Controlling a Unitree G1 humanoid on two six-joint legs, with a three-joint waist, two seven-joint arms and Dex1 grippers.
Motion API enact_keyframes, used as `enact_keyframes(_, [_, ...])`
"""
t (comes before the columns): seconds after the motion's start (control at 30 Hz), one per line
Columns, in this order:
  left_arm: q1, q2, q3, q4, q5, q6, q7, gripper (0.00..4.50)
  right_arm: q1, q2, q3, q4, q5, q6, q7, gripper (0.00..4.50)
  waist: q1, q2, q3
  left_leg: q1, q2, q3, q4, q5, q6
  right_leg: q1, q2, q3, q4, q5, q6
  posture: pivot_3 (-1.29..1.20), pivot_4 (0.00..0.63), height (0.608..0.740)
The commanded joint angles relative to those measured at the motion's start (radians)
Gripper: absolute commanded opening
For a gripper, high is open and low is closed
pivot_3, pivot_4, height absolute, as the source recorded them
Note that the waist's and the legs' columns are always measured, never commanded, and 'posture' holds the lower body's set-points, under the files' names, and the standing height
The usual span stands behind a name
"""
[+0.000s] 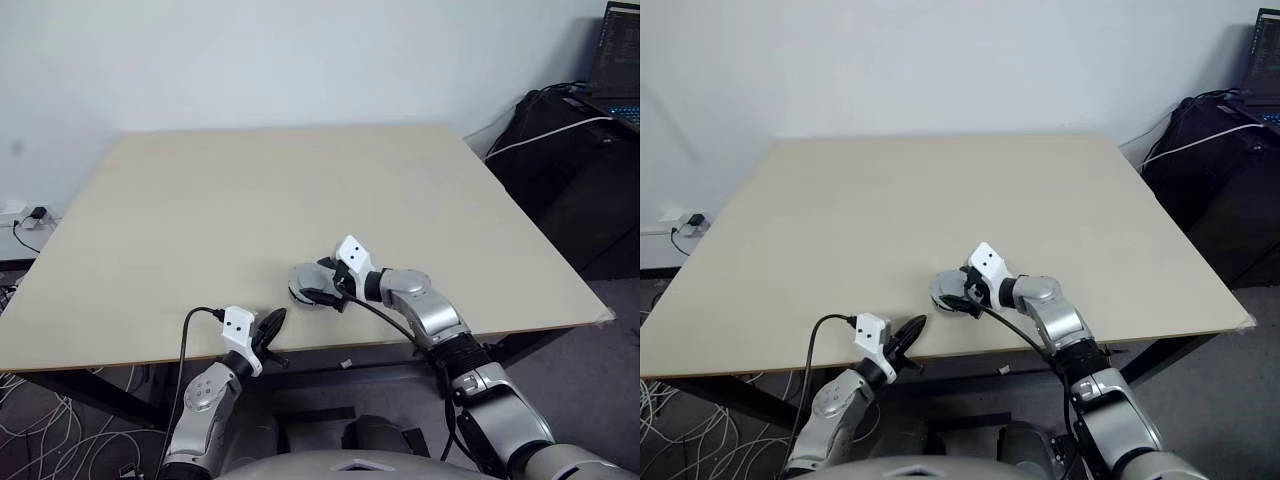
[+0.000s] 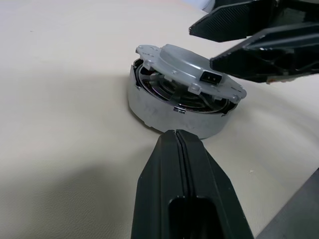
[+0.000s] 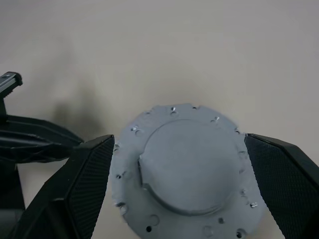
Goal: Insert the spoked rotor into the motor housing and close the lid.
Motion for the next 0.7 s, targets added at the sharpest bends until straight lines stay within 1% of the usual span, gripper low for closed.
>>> enact_keyframes(0.03, [-0.002, 0.001, -0.004, -0.058, -0.003, 0.001, 0.005, 0.00, -0.042, 0.017, -0.022, 0.028, 0.004, 0.004, -0.006, 4.49, 0.000, 0.000, 0.000, 0.000, 0.000, 0.000, 0.000, 0.000, 0.000, 0.000, 0.000, 0.000, 0.000, 0.000, 0.000, 0.00, 0.000, 0.740])
enact_keyframes(0.4, [0.002, -0.001, 0.003, -0.051, -0.004, -0.004, 0.011, 0.00, -0.069, 0.035, -0.018, 0.109, -0.017, 0.016, 0.000, 4.49, 0.000, 0.000, 0.000, 0.000, 0.000, 0.000, 0.000, 0.000, 0.000, -0.001, 0.000, 0.000, 0.000, 0.000, 0.000, 0.00, 0.000, 0.740])
enact_keyframes(0.5, [-0.003, -0.002, 0.005, -0.041, -0.005, -0.008, 0.011, 0.00, -0.069, 0.034, -0.022, 0.114, -0.021, 0.015, -0.008, 3.91, -0.001, 0.000, 0.000, 0.000, 0.000, 0.000, 0.000, 0.000, 0.000, -0.001, 0.000, 0.001, 0.000, 0.000, 0.000, 0.00, 0.000, 0.740])
enact_keyframes(0.57, [-0.005, -0.002, 0.006, -0.035, -0.005, -0.010, 0.009, 0.00, -0.067, 0.034, -0.025, 0.112, -0.021, 0.016, -0.011, 3.34, -0.001, 0.000, 0.000, 0.000, 0.000, 0.000, 0.000, 0.000, 0.000, -0.001, -0.001, 0.001, 0.000, 0.000, 0.000, 0.00, 0.000, 0.740])
enact_keyframes(0.7, [-0.007, -0.002, 0.008, -0.027, -0.006, -0.014, 0.006, 0.00, -0.058, 0.034, -0.030, 0.099, -0.017, 0.014, -0.020, 3.30, -0.001, 0.000, 0.000, 0.000, 0.000, 0.000, 0.000, 0.000, 0.000, -0.001, -0.001, 0.001, 0.000, 0.000, 0.000, 0.00, 0.000, 0.740])
